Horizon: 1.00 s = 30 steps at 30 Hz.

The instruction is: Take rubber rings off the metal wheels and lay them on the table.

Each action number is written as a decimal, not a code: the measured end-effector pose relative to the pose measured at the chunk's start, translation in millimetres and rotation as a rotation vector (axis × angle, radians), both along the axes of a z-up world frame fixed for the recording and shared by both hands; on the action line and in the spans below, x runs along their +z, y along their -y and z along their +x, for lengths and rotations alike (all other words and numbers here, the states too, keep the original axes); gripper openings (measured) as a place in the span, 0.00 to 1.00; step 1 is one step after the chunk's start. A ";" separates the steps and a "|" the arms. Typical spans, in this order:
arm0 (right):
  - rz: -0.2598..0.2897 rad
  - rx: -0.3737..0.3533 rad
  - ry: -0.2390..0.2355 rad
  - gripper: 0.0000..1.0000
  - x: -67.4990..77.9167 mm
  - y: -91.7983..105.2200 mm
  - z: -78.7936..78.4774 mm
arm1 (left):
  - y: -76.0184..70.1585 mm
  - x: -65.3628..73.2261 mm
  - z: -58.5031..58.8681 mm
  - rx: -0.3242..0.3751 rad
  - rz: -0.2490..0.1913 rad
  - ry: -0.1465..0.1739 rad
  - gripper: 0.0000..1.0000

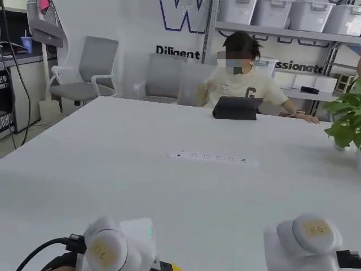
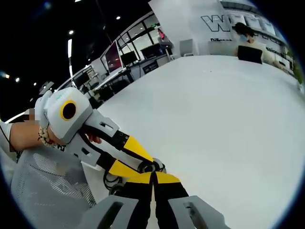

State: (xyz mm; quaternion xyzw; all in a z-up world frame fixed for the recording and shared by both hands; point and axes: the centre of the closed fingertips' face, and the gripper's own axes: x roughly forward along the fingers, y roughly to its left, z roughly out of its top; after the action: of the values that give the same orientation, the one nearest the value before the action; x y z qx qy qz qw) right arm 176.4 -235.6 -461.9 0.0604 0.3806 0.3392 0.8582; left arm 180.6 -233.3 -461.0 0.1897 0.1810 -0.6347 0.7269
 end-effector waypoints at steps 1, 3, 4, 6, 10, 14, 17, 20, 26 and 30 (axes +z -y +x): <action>-0.001 0.002 0.003 0.00 0.4 -0.6 -0.1 | 0.0 -0.1 0.0 0.001 0.001 0.001 0.08; -0.004 0.007 0.008 0.00 0.7 -0.9 0.2 | 0.0 -0.1 0.1 0.003 0.000 0.000 0.08; -0.006 0.009 0.010 0.00 0.6 -0.9 0.1 | 0.0 -0.1 0.1 0.004 -0.001 -0.002 0.08; -0.011 0.012 0.014 0.00 0.6 -0.9 -0.1 | -0.1 -0.1 0.1 0.007 -0.003 -0.005 0.08; -0.027 0.025 0.026 0.00 0.9 -1.5 -0.8 | 0.1 0.1 -0.3 0.006 0.004 -0.007 0.07; -0.028 0.027 0.029 0.00 1.5 -1.4 -0.3 | 0.2 0.0 -0.3 0.005 0.010 -0.003 0.08; -0.032 0.023 0.032 0.00 0.3 -0.3 1.1 | 0.3 0.1 -0.2 0.004 0.011 -0.003 0.08; -0.042 0.021 0.040 0.00 -0.6 1.3 2.1 | 1.0 0.1 1.3 0.009 0.012 -0.001 0.08; -0.054 0.022 0.045 0.00 -2.1 3.7 2.9 | 1.4 0.1 1.8 0.014 0.010 -0.001 0.08; -0.059 0.018 0.047 0.00 -2.1 5.0 3.0 | 1.3 0.2 1.7 0.017 0.010 0.000 0.08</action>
State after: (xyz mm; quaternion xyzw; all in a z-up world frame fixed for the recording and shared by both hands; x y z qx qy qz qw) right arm 179.4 -240.6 -464.1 0.0237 0.3708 0.3370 0.8651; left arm 182.3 -234.7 -460.8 0.1919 0.1857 -0.6276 0.7313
